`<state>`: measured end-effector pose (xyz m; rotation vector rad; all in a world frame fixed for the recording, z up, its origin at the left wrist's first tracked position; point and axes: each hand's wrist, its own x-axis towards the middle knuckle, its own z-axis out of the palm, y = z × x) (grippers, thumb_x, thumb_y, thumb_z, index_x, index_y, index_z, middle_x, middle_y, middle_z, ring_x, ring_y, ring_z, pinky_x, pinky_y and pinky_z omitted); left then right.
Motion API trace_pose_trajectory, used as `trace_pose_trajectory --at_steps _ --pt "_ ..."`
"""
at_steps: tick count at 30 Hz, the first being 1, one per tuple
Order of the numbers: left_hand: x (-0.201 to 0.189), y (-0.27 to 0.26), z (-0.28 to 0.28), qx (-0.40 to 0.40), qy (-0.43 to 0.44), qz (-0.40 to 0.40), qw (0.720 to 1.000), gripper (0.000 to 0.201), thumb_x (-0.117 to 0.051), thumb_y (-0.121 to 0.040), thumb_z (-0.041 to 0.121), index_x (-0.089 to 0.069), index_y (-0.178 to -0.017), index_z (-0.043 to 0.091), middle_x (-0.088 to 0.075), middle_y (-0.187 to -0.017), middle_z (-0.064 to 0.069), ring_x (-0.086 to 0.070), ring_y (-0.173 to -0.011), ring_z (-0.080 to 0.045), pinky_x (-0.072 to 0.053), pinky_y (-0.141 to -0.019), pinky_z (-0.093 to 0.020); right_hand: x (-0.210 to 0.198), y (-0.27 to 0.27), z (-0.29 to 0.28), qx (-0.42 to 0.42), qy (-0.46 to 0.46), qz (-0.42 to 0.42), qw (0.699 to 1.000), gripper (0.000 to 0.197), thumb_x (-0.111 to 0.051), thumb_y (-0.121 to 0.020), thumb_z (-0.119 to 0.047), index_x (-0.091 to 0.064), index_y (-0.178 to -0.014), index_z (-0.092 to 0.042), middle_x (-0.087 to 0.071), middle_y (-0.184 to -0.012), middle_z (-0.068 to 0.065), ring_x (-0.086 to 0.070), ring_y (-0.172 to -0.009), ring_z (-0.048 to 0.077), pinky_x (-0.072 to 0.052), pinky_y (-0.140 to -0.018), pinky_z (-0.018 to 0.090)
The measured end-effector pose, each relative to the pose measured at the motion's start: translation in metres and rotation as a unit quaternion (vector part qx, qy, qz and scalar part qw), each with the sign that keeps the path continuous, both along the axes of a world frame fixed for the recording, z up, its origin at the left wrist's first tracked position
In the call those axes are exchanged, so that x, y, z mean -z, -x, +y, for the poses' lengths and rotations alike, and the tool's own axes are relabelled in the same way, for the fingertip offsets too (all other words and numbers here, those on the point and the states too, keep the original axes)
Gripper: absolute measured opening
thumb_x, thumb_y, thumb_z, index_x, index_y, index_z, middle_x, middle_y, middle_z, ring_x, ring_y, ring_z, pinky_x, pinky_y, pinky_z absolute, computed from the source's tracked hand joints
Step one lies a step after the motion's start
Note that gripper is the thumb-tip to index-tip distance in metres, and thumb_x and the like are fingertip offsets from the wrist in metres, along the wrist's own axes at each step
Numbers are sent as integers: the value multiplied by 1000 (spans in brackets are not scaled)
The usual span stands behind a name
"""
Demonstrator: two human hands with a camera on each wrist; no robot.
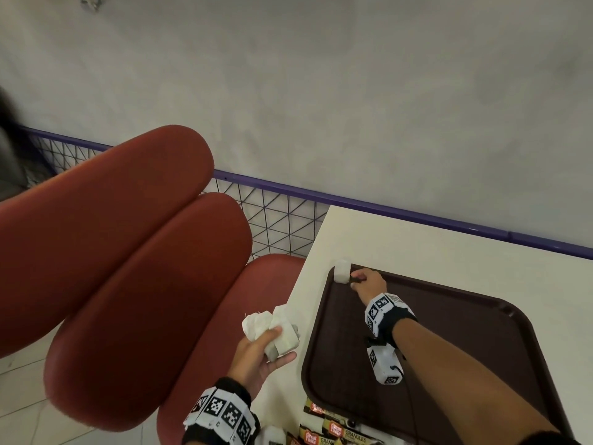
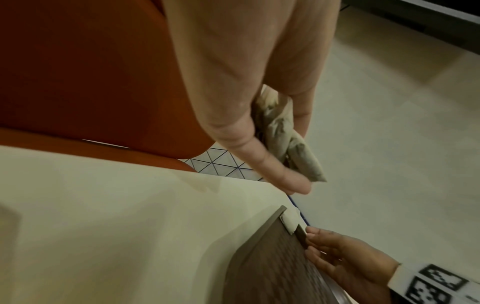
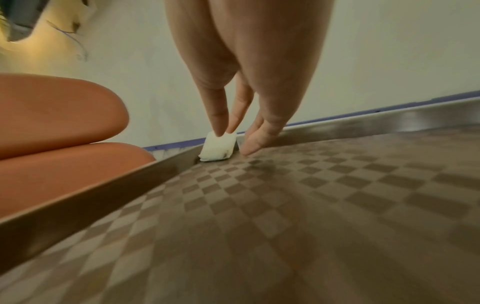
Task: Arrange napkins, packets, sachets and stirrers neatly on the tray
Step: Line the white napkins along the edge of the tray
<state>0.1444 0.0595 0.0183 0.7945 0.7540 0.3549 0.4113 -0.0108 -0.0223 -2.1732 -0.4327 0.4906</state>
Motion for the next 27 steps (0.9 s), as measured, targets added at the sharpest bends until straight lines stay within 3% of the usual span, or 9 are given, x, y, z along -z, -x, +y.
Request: trace_pose_trajectory --at_steps 3,5,8,11,16,22,27 --pt "-2 -3 -4 0 4 6 1000 32 -58 -88 4 -53 -119 5 -66 -112 -19 -64 -104 -35 -60 -73 -42 -13 21 -14 -53 -21 -14 998 19 -59 -83 2 -64 -100 -4 -59 -111 14 -56 -99 24 -35 -80 18" --pt "-4 -5 -9 5 8 6 1000 29 -57 -88 3 -53 -117 3 -68 -109 -20 -65 -102 -35 -60 -71 -40 -22 41 -25 -97 -51 -3 994 16 -58 -83 3 -63 -87 -12 -59 -103 9 -54 -88 17 -37 -78 18" --pt "-10 -7 -15 17 19 5 1000 27 -56 -89 2 -54 -116 0 -68 -108 -22 -67 -95 -33 -60 -68 -38 -37 70 -40 -166 -85 25 982 27 -60 -83 1 -57 -73 -24 -59 -89 1 -54 -79 12 -41 -74 17" --pt "-16 -6 -19 29 22 4 999 30 -55 -90 3 -53 -119 -1 -66 -113 -23 -66 -96 -34 -60 -67 -36 -52 95 -48 -220 -130 103 961 20 -58 -85 1 -61 -80 -18 -60 -81 -4 -56 -75 9 -49 -69 15" --pt "-22 -2 -23 29 22 8 999 36 -56 -89 3 -51 -125 -1 -63 -118 -24 -66 -96 -34 -60 -65 -34 -65 120 -52 -255 -152 169 940 19 -54 -89 0 -65 -105 -1 -63 -98 3 -57 -90 11 -50 -76 17" --pt "-25 0 -25 31 16 10 999 37 -56 -89 3 -50 -125 0 -63 -116 -24 -67 -94 -33 -60 -64 -34 -70 125 -56 -232 -162 179 942 24 -54 -88 4 -64 -109 2 -63 -104 11 -56 -95 16 -50 -76 14" --pt "-25 1 -28 35 5 12 999 30 -57 -89 3 -52 -119 2 -66 -108 -20 -68 -91 -32 -60 -63 -33 -68 128 -60 -250 -155 198 935 26 -55 -87 3 -63 -112 1 -64 -104 9 -59 -93 15 -52 -77 16"
